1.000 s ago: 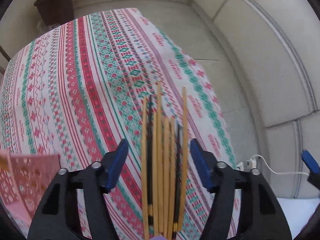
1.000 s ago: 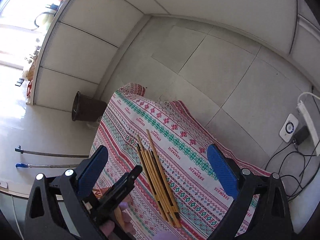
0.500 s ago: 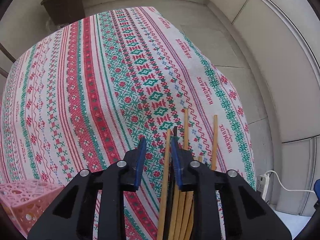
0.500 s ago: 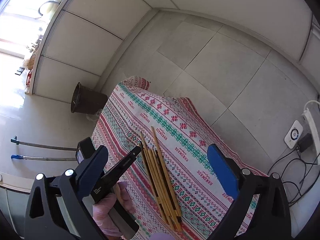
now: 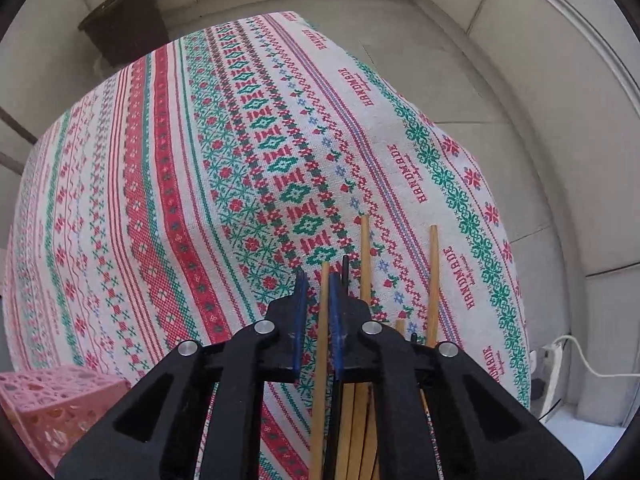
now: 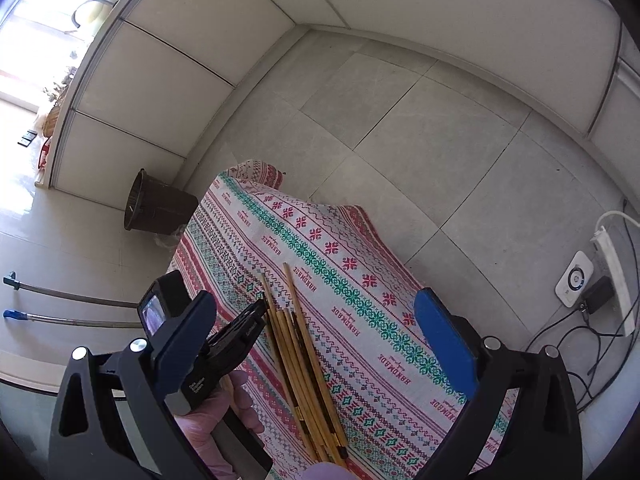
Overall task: Organize utensils
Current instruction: 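Lower the left tool to the chopstick pile and grasp one chopstick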
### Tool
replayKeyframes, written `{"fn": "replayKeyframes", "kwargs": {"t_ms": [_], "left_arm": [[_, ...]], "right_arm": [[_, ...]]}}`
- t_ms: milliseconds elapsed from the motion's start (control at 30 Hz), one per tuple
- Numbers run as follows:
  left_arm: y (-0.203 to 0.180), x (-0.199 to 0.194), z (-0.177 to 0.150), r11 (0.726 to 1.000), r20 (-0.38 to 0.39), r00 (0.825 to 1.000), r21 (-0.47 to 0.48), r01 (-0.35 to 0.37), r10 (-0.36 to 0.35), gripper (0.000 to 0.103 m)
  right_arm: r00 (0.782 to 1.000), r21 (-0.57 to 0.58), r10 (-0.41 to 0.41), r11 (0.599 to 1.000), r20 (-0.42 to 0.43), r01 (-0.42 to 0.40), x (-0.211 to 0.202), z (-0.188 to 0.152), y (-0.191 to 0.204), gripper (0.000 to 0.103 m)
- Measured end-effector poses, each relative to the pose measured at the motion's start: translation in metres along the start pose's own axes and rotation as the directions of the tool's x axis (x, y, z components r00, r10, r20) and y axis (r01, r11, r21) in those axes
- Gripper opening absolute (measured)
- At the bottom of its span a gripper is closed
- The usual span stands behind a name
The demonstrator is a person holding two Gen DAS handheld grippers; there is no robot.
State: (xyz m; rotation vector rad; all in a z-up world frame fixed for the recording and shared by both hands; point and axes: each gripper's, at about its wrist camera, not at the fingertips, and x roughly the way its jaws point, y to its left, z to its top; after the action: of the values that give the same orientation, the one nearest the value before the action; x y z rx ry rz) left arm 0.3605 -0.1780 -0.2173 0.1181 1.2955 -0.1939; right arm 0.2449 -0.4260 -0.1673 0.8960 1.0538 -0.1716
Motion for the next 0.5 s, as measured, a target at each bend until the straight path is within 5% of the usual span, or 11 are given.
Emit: {"fn": "replayKeyframes", "kwargs": {"t_ms": [267, 500], "left_arm": [[0.007, -0.029, -0.047, 0.996, 0.114, 0.991, 0.069, 0.061, -0.069, 0.003], [0.036, -0.128, -0.118, 0.976, 0.289, 0.938, 0.158, 0.15, -0.19, 0.004]], "right_arm": [[0.997, 0.008, 0.019, 1.0, -0.075, -0.018, 0.026, -0.004, 0.002, 0.096], [0.994, -0.18, -0.106, 0.978, 0.002, 0.105, 0.044, -0.018, 0.039, 0.096]]}}
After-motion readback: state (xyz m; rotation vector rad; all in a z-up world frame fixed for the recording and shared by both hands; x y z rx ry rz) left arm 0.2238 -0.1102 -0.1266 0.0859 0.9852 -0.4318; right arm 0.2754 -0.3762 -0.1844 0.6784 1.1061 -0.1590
